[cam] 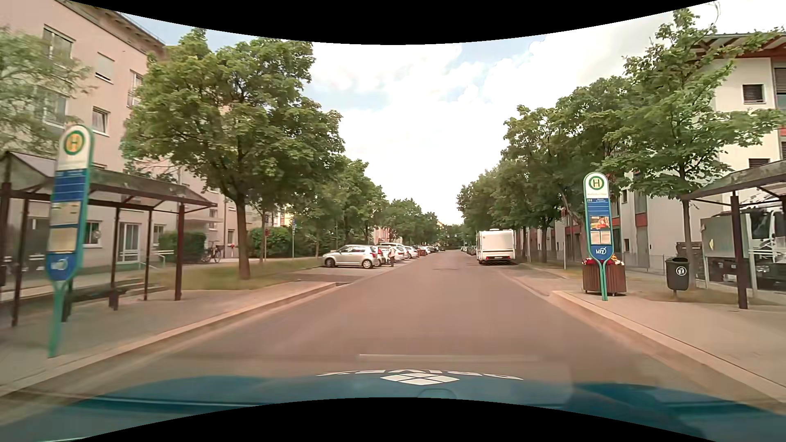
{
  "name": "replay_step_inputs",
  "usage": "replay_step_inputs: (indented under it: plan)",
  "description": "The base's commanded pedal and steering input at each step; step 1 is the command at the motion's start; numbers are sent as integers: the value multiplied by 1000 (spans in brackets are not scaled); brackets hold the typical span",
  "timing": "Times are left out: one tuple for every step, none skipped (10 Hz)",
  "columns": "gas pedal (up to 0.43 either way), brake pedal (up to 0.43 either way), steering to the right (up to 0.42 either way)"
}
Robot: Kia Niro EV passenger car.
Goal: Follow the waypoints while adhering to traffic rules and regulations
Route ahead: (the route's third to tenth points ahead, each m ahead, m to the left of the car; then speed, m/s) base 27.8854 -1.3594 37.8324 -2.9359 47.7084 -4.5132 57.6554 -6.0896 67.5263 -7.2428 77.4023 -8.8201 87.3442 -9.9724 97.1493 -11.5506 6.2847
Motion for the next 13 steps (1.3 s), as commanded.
replay_step_inputs:
  plan:
    - [169, 0, 143]
    - [169, 0, 134]
    - [169, 0, 116]
    - [169, 0, 100]
    - [169, 0, 83]
    - [169, 0, 63]
    - [169, 0, 42]
    - [169, 0, 35]
    - [169, 0, 29]
    - [169, 0, 15]
    - [169, 0, 6]
    - [169, 0, 1]
    - [169, 0, 0]
